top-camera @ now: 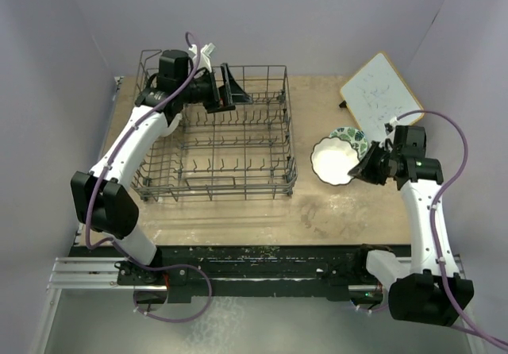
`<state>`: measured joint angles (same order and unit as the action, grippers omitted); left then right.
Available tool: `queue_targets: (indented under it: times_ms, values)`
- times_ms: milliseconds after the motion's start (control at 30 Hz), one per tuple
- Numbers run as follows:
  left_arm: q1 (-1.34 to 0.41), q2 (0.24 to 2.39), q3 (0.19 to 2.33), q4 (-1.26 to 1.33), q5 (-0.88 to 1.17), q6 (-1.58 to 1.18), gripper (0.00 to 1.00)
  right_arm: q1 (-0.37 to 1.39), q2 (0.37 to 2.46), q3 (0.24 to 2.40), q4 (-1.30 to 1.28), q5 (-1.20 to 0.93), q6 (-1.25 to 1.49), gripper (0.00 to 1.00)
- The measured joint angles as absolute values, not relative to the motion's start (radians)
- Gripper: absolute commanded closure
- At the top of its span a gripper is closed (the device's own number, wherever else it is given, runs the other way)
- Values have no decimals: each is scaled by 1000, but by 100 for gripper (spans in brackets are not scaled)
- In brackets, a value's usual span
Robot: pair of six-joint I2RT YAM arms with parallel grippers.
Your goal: Unload the bowls from the dish rack
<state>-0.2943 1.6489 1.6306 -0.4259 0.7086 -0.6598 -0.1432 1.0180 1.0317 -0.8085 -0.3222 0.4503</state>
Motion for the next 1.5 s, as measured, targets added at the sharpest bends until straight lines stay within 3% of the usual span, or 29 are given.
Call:
queue_targets:
  times_ms: [567,1167,1500]
  values:
    - [-294,1645,1490,-360,729,-659,1,9,719,619,-811,-103,633,100]
    - [-294,1606,1490,-368,734,-633,1,9,914,516,-578,-34,730,100]
    - [-281,1597,1461,-365,736,-634,1,9,975,516,-530,-24,716,69]
